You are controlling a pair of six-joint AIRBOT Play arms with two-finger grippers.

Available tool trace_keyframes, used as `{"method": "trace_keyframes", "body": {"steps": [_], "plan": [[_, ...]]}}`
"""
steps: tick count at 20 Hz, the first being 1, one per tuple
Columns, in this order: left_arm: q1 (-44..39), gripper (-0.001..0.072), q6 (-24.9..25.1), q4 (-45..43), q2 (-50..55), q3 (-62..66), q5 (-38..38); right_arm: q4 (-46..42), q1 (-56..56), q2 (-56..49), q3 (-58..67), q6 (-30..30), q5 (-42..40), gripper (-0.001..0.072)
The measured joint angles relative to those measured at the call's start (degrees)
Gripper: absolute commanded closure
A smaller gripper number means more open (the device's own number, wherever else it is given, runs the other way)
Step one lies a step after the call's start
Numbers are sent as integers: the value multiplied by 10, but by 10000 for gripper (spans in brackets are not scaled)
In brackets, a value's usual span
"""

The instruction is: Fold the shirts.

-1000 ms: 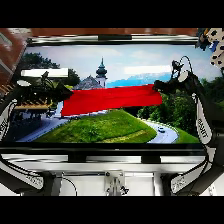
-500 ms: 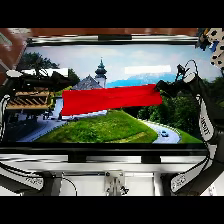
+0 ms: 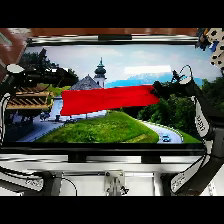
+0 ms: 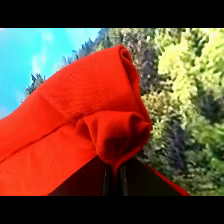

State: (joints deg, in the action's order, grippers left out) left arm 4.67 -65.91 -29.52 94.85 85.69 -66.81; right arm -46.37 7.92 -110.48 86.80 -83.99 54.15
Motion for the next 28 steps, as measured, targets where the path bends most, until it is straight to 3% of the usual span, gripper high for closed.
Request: {"method": "trace_keyframes", "body": {"steps": [1,3,5,12,19,24,28], "plan": [[-4,338,1,0,-1,0,-1,2,1,0,1,3,5,636],[-10,591,1,0,-1,0,0,6,5,7,9,26,27,635],[-19,671,2,0,-1,0,2,11,9,29,22,53,50,635],[-116,672,31,0,1,-10,49,23,12,198,38,75,158,635],[-257,672,31,13,15,-17,169,27,12,390,40,0,240,635],[-367,673,25,119,65,-17,245,26,12,457,40,-33,254,635],[-419,673,58,256,111,-17,257,10,13,471,40,-44,260,635]]}}
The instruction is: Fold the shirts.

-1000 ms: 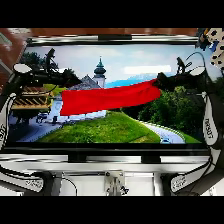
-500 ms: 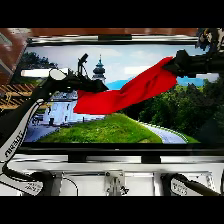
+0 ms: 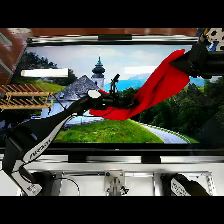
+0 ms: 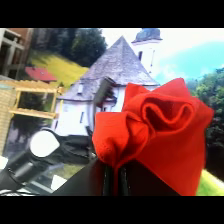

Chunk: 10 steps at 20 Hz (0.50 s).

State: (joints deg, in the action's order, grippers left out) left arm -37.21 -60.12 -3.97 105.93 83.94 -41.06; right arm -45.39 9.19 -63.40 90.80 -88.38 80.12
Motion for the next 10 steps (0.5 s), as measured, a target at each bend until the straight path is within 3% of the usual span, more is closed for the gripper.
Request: {"method": "trace_keyframes", "body": {"steps": [6,10], "plan": [[51,675,38,104,-5,0,-11,-93,-16,-6,0,-7,21,635],[116,676,42,48,-98,0,-27,-131,-74,-47,0,0,-23,635]]}}
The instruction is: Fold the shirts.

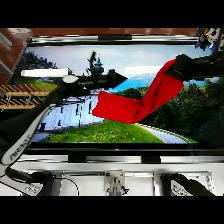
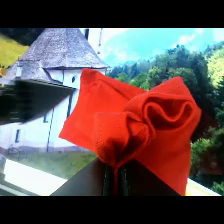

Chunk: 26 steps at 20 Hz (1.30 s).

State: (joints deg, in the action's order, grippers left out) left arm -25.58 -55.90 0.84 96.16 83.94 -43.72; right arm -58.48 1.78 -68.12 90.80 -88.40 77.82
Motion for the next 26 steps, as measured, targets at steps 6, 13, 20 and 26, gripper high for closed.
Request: {"method": "trace_keyframes", "body": {"steps": [6,13,20,26], "plan": [[106,675,-162,-377,-193,0,-39,-14,-123,-120,0,-6,-94,635],[254,674,-282,-640,-376,0,-113,6,-219,-259,0,-40,-197,635],[310,674,-301,-683,-439,0,-163,133,-259,-341,0,-50,-264,435],[316,674,-303,-688,-446,-1,-172,170,-261,-349,0,-43,-249,195]]}}
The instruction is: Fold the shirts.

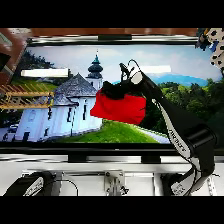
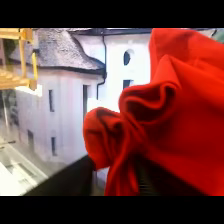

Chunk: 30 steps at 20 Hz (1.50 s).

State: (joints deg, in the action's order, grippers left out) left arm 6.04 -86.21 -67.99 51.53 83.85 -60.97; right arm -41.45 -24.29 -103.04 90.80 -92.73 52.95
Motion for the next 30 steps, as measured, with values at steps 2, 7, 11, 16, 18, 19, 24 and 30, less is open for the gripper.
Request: {"method": "trace_keyframes", "body": {"steps": [2,7,11,16,18,19,24,30], "plan": [[0,674,0,-1,0,0,-1,-2,15,10,0,12,27,195],[1,674,0,-2,-1,0,-1,-93,100,55,0,24,132,158],[1,674,0,-2,-1,0,-2,-240,186,75,-11,12,259,34],[1,673,0,-2,5,0,-2,-236,233,80,-96,19,253,35],[1,673,0,-2,8,0,-2,-197,236,73,-126,21,216,35],[1,673,0,-2,9,0,-2,-178,239,65,-136,21,200,35],[1,673,0,-2,10,0,-2,-73,242,17,-157,41,166,511],[-1,673,0,1,10,0,-2,168,254,17,-129,192,177,636]]}}
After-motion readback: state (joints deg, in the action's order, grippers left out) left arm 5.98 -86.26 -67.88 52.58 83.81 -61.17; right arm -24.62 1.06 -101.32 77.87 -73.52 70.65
